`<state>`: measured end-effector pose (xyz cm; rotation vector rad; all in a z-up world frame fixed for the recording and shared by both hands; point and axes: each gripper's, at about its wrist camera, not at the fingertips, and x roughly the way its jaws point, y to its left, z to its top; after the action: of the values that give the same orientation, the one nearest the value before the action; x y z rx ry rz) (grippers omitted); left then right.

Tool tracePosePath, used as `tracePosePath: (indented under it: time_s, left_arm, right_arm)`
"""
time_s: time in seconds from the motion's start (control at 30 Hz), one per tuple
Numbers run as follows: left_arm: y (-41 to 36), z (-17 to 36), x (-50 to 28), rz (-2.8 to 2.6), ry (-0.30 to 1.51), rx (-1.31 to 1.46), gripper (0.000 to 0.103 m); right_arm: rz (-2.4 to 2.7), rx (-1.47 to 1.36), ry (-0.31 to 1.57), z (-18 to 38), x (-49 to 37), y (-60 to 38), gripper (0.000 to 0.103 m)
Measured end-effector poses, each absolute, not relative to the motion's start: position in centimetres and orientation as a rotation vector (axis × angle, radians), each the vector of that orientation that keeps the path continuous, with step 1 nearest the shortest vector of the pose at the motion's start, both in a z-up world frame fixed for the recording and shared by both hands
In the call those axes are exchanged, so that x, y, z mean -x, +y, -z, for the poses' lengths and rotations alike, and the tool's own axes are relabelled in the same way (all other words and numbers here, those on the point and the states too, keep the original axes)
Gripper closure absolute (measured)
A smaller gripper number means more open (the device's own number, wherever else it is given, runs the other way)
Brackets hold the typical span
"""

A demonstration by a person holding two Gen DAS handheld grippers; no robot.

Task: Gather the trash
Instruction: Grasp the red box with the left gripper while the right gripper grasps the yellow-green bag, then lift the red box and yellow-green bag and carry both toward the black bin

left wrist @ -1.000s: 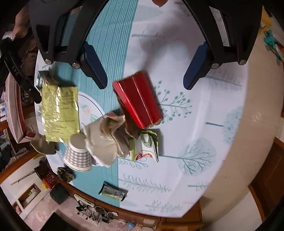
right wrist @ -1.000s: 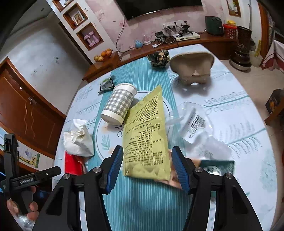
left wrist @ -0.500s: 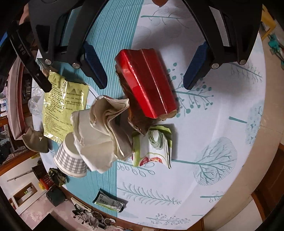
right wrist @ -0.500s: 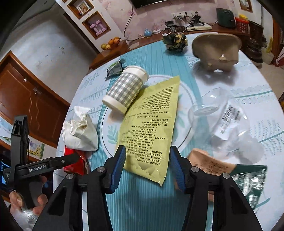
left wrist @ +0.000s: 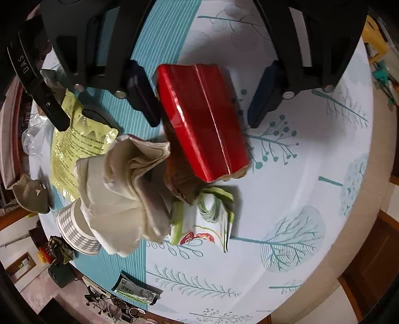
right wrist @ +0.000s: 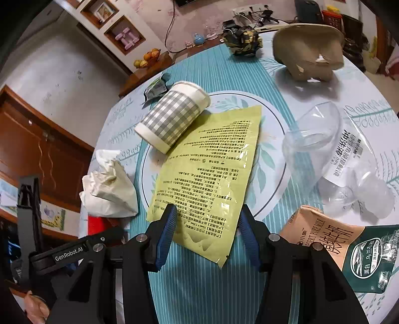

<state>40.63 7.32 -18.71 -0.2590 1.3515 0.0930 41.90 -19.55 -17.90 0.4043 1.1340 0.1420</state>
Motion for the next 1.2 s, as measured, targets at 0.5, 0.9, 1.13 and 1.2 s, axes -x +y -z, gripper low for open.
tracePosePath:
  time_s: [0.5, 0.9, 1.13, 1.2]
  left_arm:
    - [7.3, 17.3, -39.6, -0.068, 1.325, 0.185, 0.056]
    - [7.7, 11.9, -32.5, -0.029, 1.278, 0.189, 0.056]
    - [6.7, 9.1, -26.3, -0.013, 1.274, 0.206, 0.056]
    - [6.1, 8.3, -24.3, -0.008, 1.269, 0.211, 0.056]
  right_arm:
    - [-0.257, -0.558, 1.103, 17.3, -42.5, -17.6, 0.103]
    - [-0.301, -0.649, 1.113, 12.6, -35.9, -19.0, 0.103]
    - [-0.352, -0.666, 1.155, 10.4, -30.0, -20.2, 0.103]
    - [-0.371, -0.663, 1.159, 9.6, -28.0, -20.4, 0.103]
